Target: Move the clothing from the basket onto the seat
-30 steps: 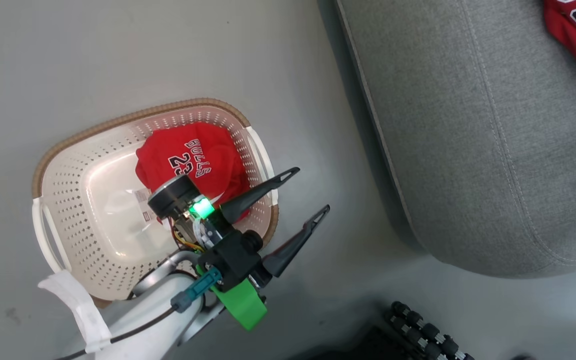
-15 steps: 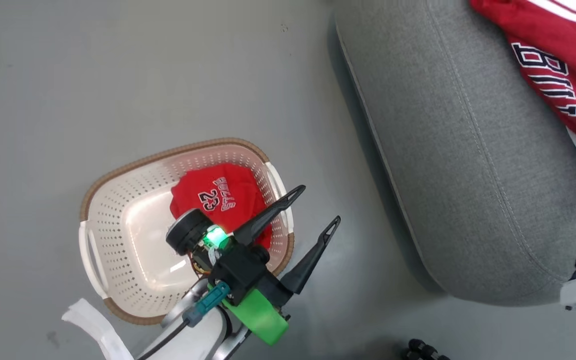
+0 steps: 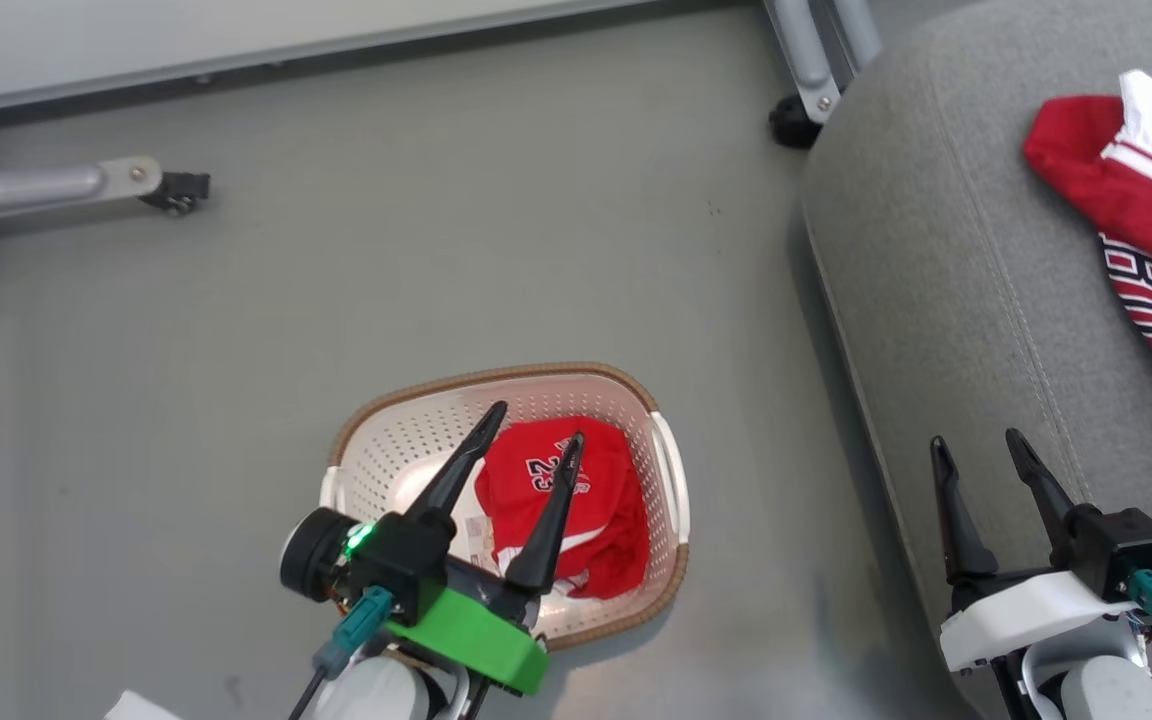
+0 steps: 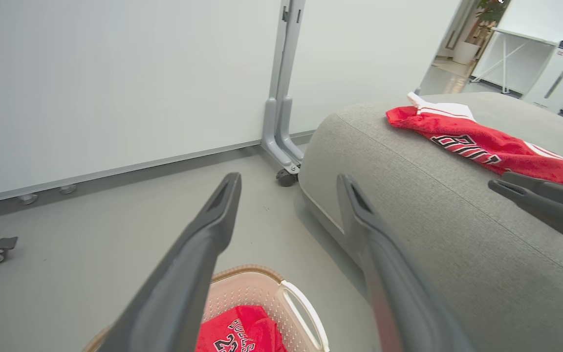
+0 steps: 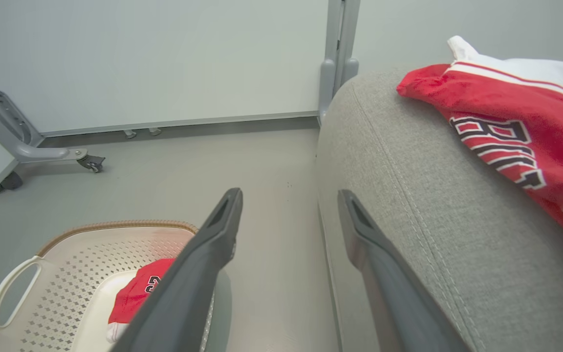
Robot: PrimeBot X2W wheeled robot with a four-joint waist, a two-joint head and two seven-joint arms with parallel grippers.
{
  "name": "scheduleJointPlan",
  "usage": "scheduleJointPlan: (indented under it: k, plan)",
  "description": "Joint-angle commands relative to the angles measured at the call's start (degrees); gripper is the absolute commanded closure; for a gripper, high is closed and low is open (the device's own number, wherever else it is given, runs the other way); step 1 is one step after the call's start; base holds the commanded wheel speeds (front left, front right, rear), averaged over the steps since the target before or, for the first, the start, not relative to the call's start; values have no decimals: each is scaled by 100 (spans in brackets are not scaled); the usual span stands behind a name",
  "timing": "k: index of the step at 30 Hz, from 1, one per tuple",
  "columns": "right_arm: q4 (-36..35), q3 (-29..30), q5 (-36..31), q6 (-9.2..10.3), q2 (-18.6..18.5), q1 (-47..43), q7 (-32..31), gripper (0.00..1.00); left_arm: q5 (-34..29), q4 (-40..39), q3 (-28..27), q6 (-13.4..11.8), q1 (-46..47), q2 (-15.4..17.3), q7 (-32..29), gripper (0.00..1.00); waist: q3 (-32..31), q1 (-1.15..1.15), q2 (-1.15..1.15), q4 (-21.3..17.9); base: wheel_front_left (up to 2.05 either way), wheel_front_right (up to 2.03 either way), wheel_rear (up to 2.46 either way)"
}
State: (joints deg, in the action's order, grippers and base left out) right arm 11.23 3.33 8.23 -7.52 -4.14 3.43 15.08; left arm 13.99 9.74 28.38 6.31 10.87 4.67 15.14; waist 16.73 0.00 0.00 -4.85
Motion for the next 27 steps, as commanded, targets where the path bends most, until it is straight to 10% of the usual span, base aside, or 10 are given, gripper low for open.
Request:
scheduleJointPlan:
  k: [1,17,27]
  plan:
    - [-74,-48,-50,6,-70,-47,13,0,-59,3,-160,-65,-230,-51,0,0,-985,0,0,892,0,0,0]
    - [-1389,-451,-81,6,11,-601,13,0,405,-672,-1595,-428,-1407,-175,-1,0,-2017,0,0,1019,0,0,0]
    - [-1381,-346,-80,6,94,-1248,12,0,-192,-974,-1780,-215,-1995,-177,-2,0,-2202,0,0,847,0,0,0]
